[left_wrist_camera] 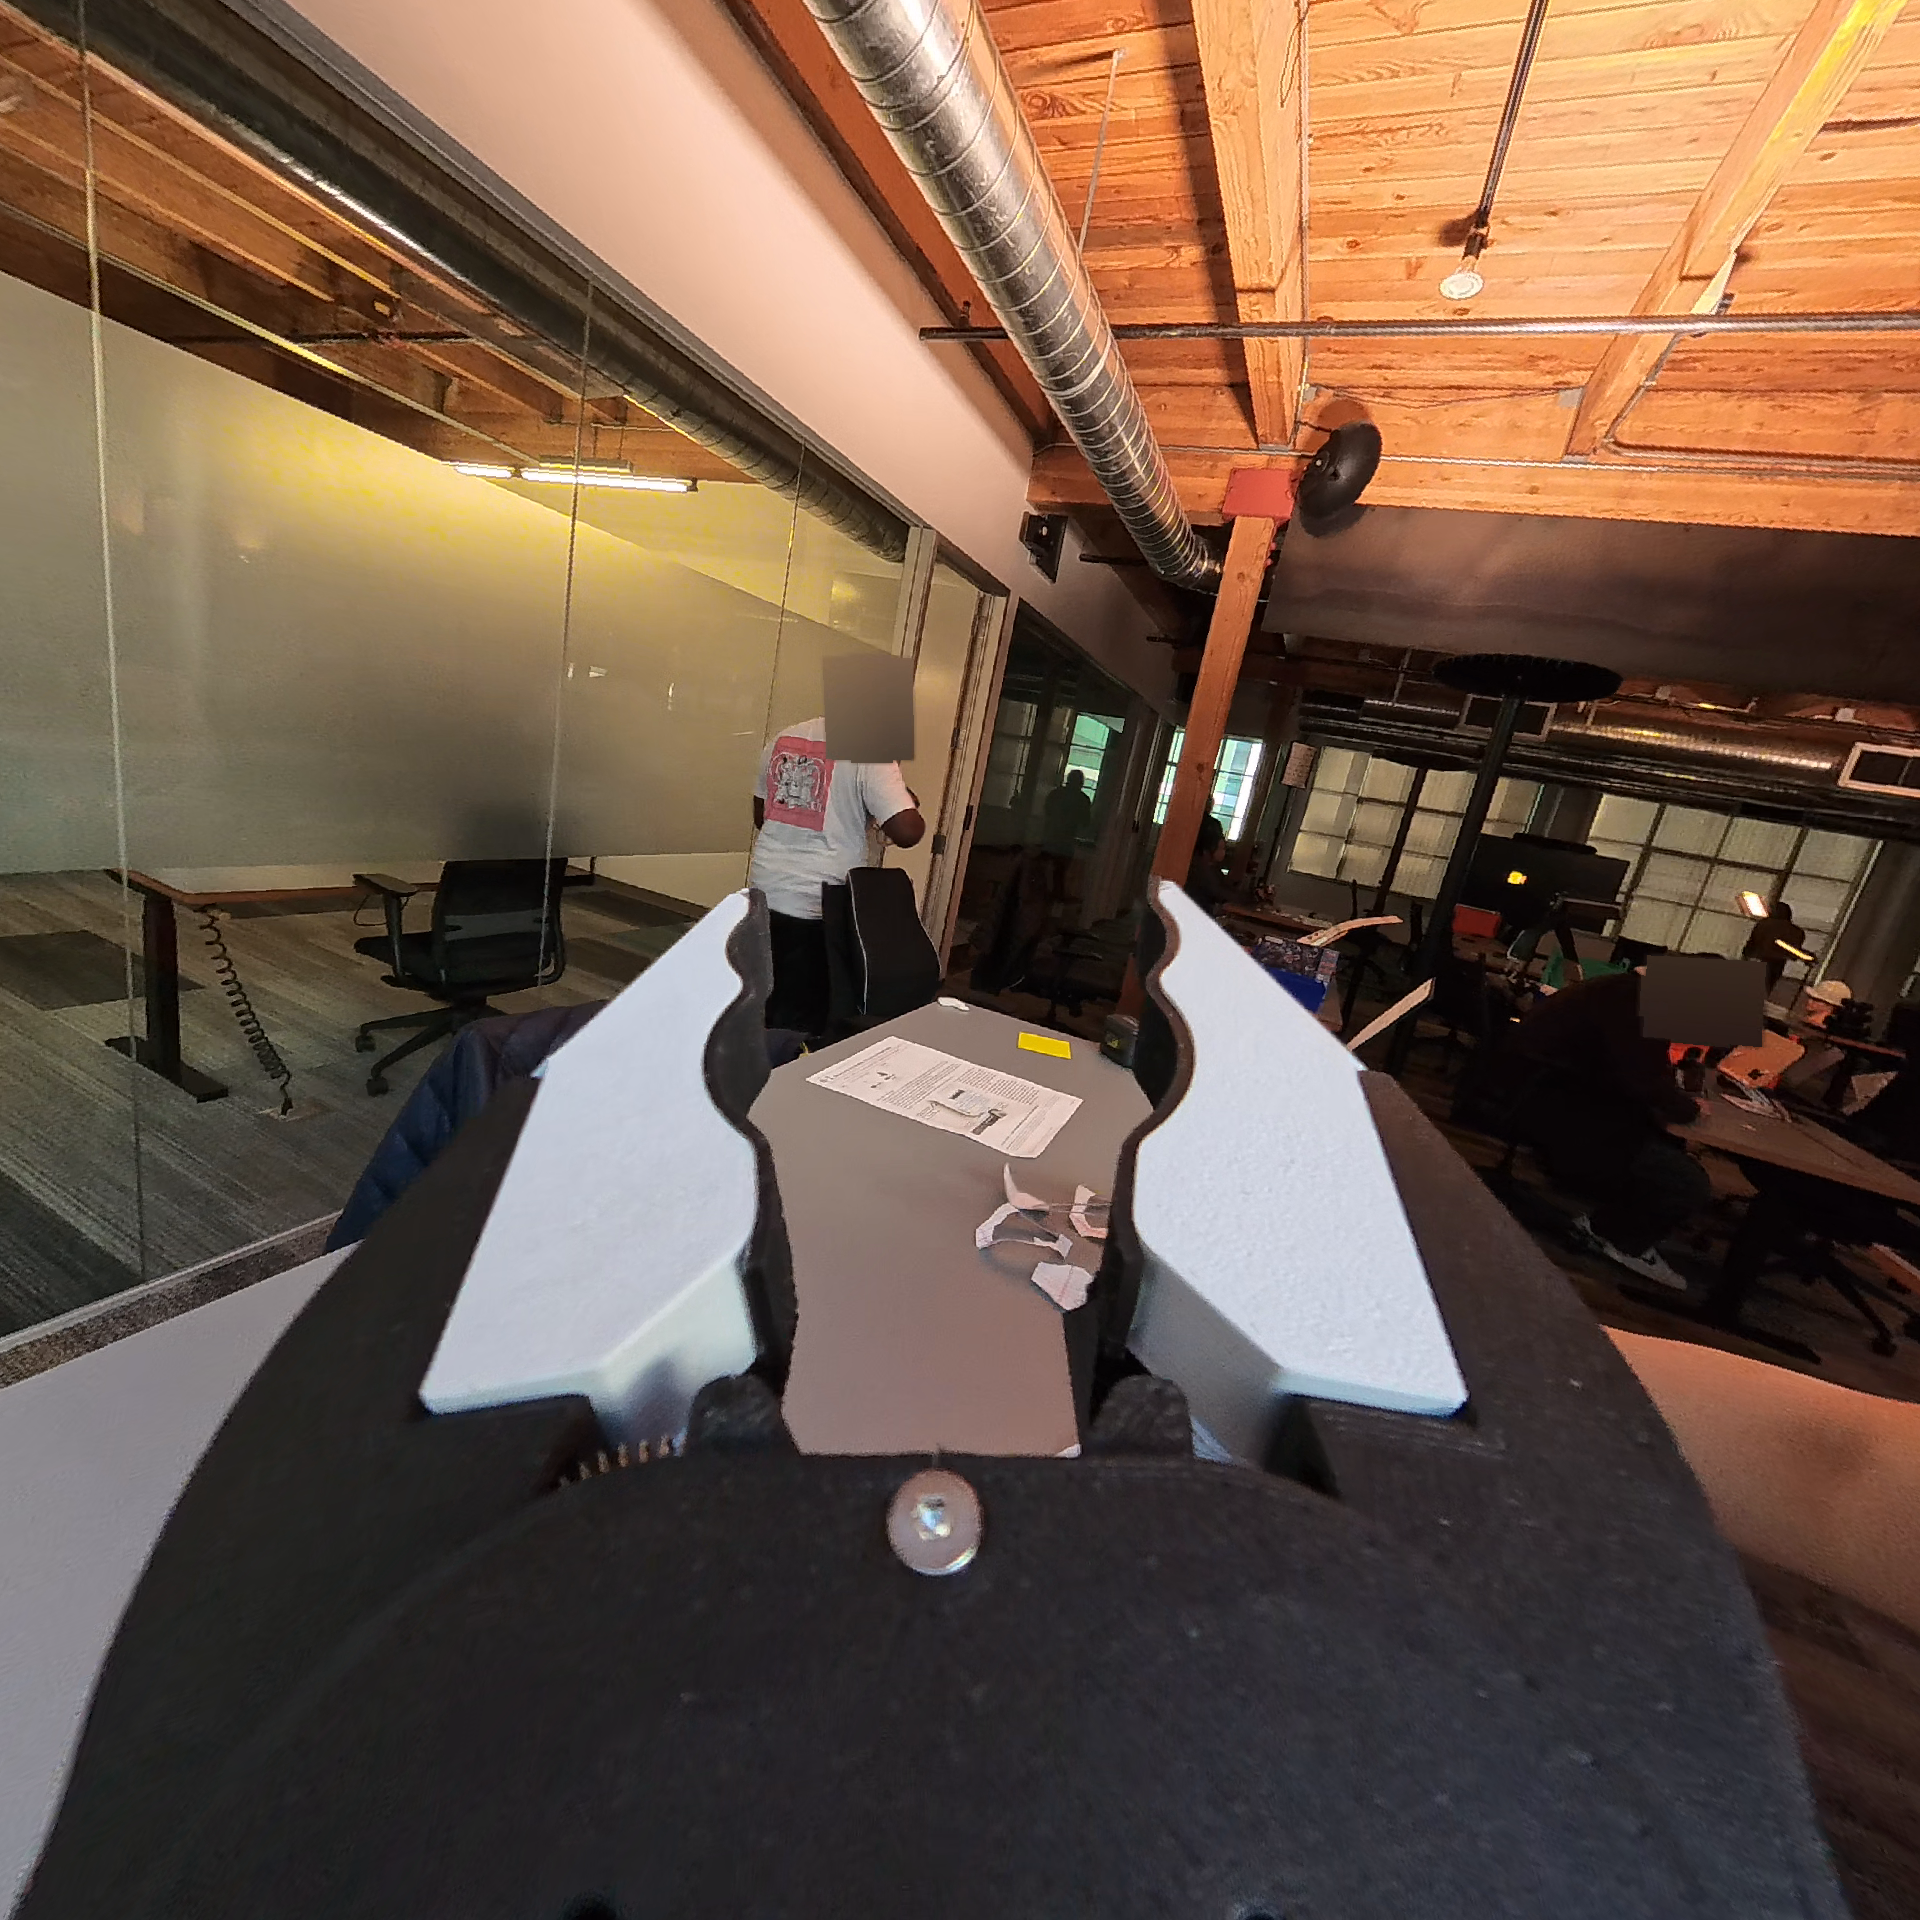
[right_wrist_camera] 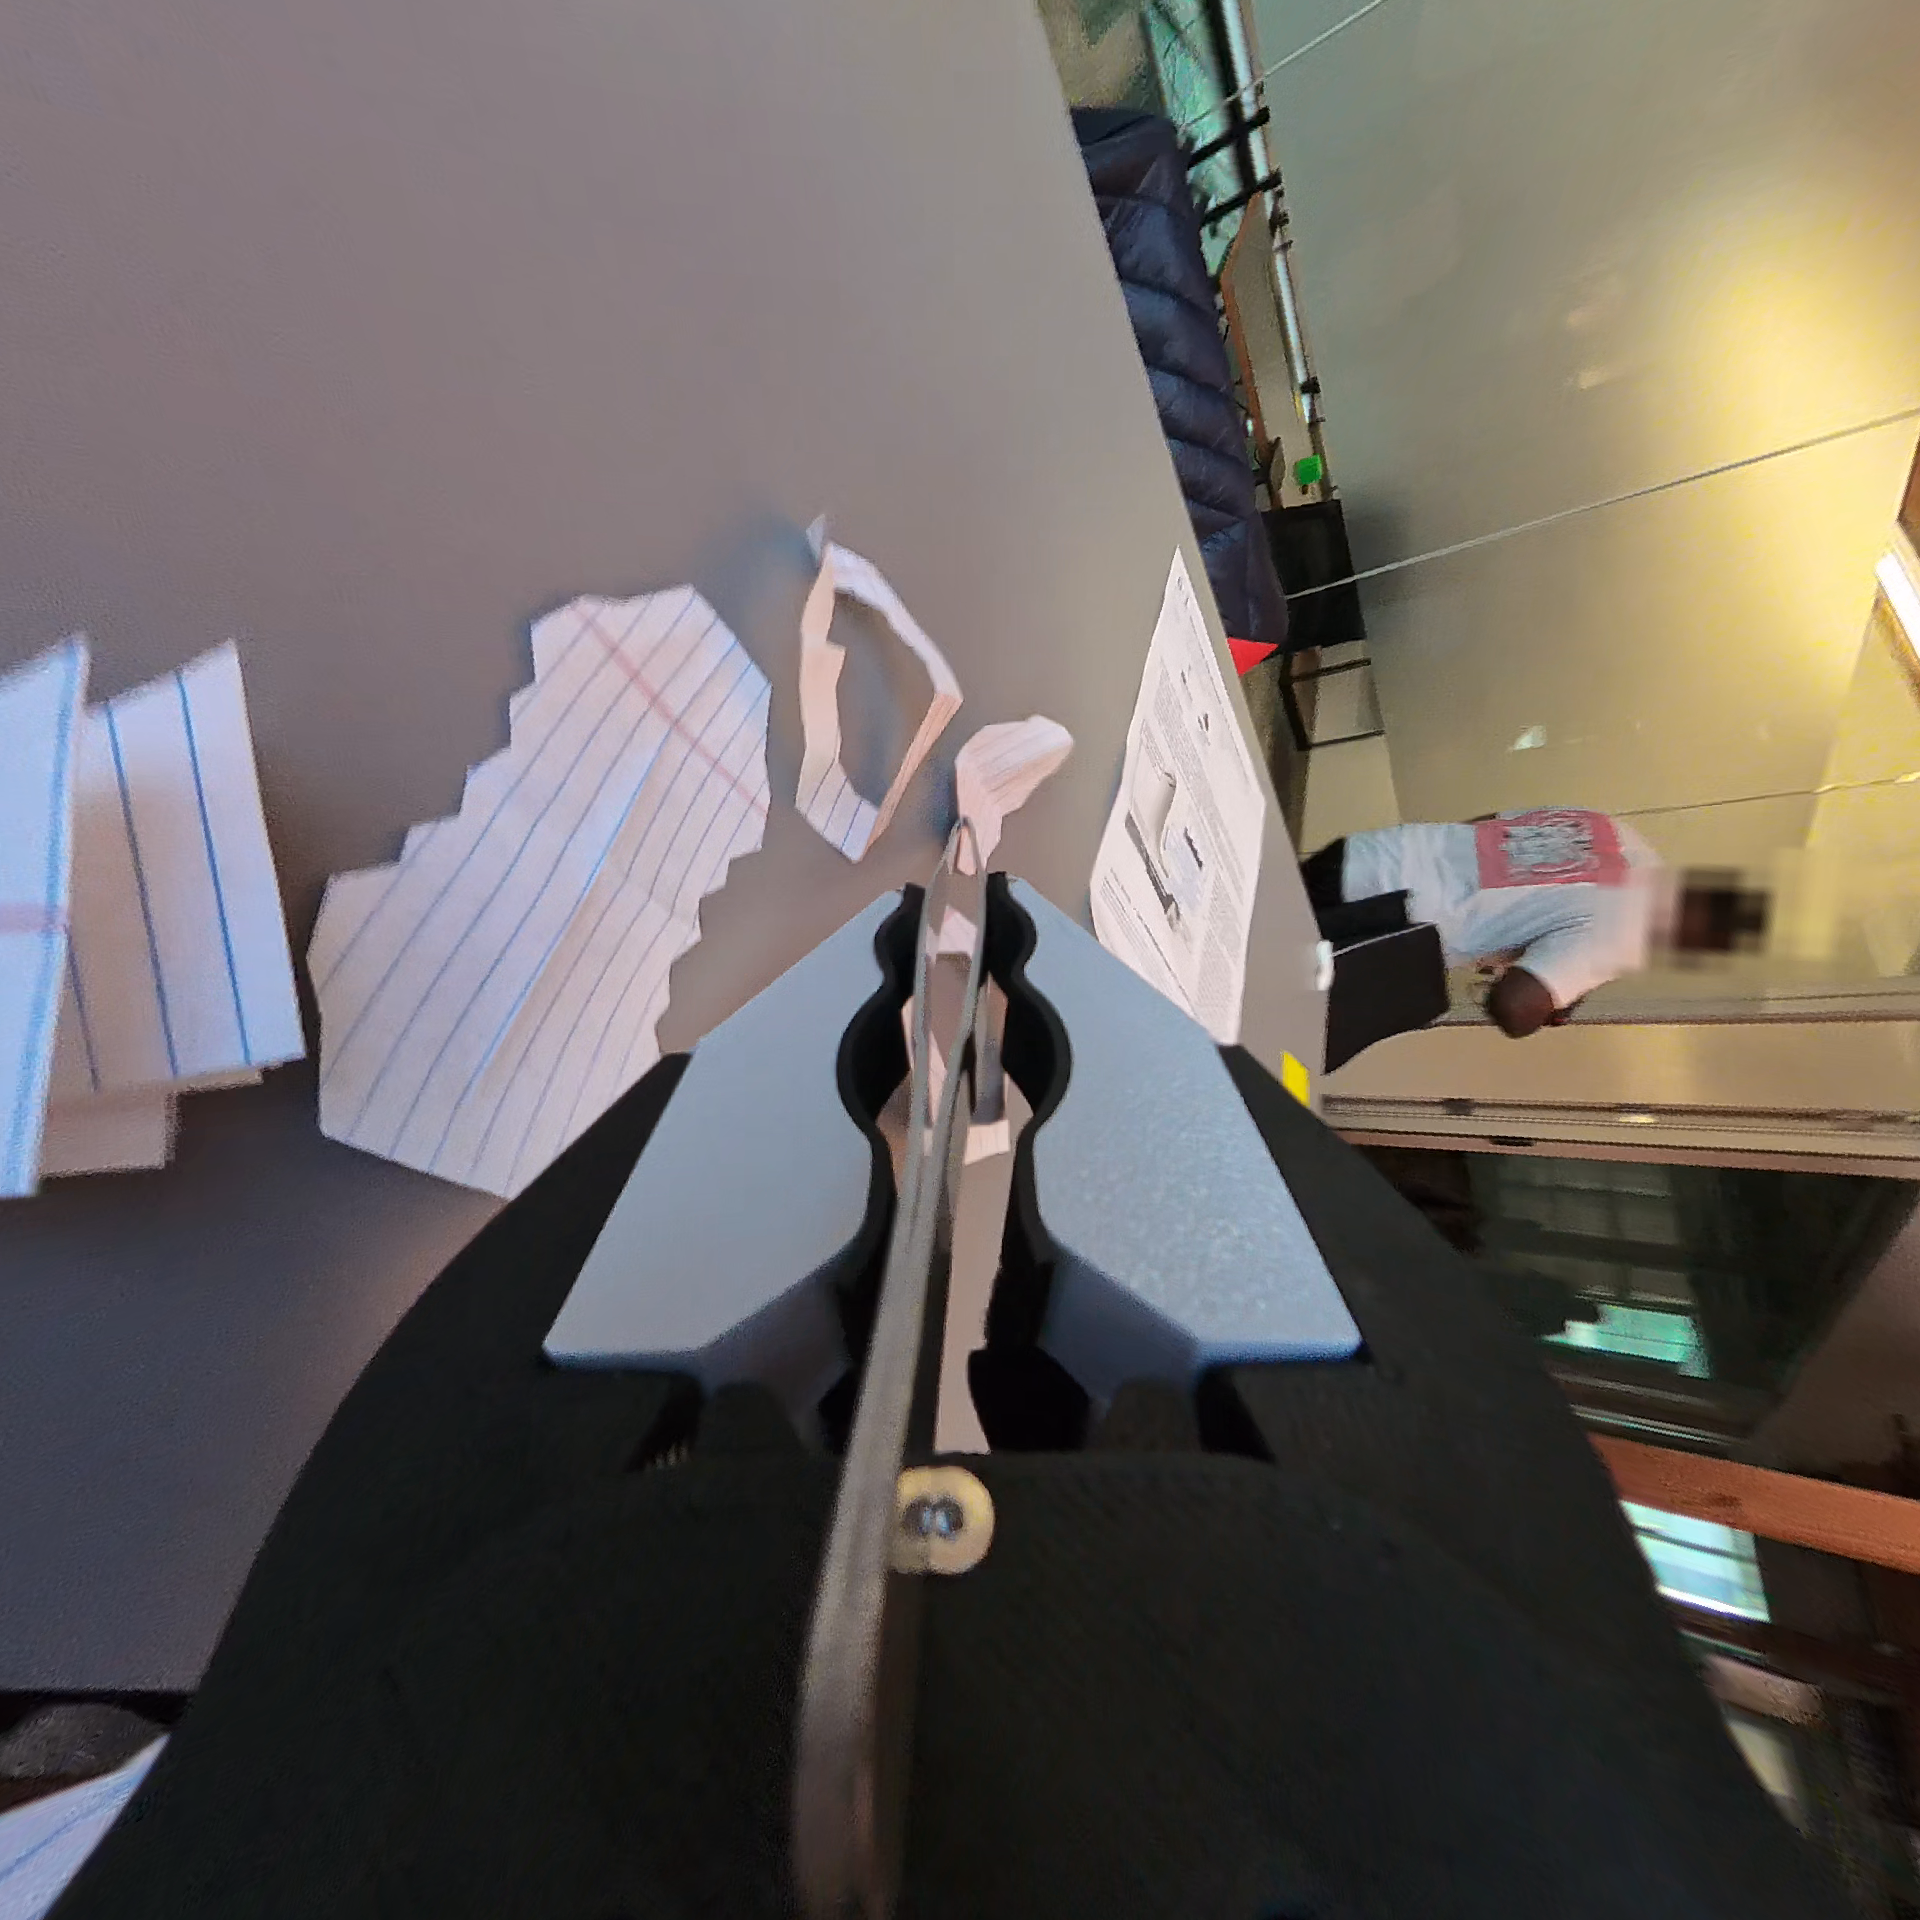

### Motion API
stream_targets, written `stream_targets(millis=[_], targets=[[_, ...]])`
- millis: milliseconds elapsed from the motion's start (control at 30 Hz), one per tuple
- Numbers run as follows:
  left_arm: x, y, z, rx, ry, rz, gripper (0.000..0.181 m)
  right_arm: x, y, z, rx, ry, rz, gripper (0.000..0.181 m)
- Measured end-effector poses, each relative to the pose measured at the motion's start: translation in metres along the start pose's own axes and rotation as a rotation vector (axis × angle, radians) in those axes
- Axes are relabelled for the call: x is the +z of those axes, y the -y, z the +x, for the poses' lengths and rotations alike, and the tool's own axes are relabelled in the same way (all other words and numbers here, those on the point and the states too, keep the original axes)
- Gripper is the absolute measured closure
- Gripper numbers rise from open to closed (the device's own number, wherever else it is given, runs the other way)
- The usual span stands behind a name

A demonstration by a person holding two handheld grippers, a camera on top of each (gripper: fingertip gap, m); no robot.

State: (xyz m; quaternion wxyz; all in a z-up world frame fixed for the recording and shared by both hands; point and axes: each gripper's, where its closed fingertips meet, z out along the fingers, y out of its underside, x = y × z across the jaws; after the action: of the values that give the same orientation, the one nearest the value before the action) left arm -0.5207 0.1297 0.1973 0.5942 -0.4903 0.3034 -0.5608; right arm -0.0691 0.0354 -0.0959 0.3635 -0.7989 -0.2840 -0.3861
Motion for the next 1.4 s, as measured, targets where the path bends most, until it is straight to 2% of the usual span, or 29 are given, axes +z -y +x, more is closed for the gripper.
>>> stream_targets(millis=[67, 133, 267, 367, 433, 533, 700, 867, 967, 1033, 1100, 1233, 1300, 1400], targets=[[0.0, -0.001, -0.001, 0.0, 0.0, -0.006, 0.112, -0.017, 0.014, 0.015, 0.171, -0.012, 0.081, 0.171], [-0.003, 0.001, -0.002, 0.001, 0.006, 0.001, 0.112, -0.043, 0.033, 0.036, 0.451, 0.003, 0.219, 0.171], [-0.012, 0.01, -0.004, 0.0, 0.02, 0.033, 0.112, -0.092, 0.088, 0.081, 1.126, 0.305, 0.655, 0.171], [-0.018, 0.014, -0.004, 0.013, 0.034, 0.047, 0.112, -0.099, 0.121, 0.107, 1.404, 0.571, 0.883, 0.171], [-0.021, 0.017, -0.004, 0.016, 0.038, 0.055, 0.112, -0.081, 0.138, 0.115, 1.49, 0.662, 0.921, 0.17], [-0.022, 0.018, -0.005, 0.012, 0.04, 0.059, 0.112, -0.035, 0.169, 0.114, 1.403, 0.633, 0.824, 0.17], [-0.02, 0.015, -0.006, 0.01, 0.04, 0.045, 0.112, 0.012, 0.241, 0.104, 1.138, 0.597, 0.707, 0.169], [-0.02, 0.017, 0.001, 0.019, 0.022, 0.045, 0.112, 0.047, 0.271, 0.074, 0.945, 0.587, 0.551, 0.168], [-0.02, 0.016, 0.001, 0.02, 0.019, 0.04, 0.111, 0.059, 0.272, 0.063, 0.87, 0.542, 0.474, 0.162], [-0.02, 0.017, 0.001, 0.015, 0.016, 0.043, 0.111, 0.049, 0.276, 0.062, 0.877, 0.56, 0.524, 0.166], [-0.021, 0.018, 0.0, 0.009, 0.014, 0.048, 0.111, 0.034, 0.273, 0.069, 0.857, 0.505, 0.575, 0.168], [-0.023, 0.018, -0.003, 0.0, 0.014, 0.054, 0.111, -0.031, 0.252, 0.072, 0.756, 0.445, 0.661, 0.166], [-0.024, 0.019, -0.003, -0.002, 0.01, 0.058, 0.111, -0.075, 0.228, 0.063, 0.639, 0.407, 0.674, 0.165], [-0.024, 0.02, -0.003, -0.012, 0.0, 0.067, 0.111, -0.122, 0.158, 0.047, 0.469, 0.294, 0.511, 0.166]])
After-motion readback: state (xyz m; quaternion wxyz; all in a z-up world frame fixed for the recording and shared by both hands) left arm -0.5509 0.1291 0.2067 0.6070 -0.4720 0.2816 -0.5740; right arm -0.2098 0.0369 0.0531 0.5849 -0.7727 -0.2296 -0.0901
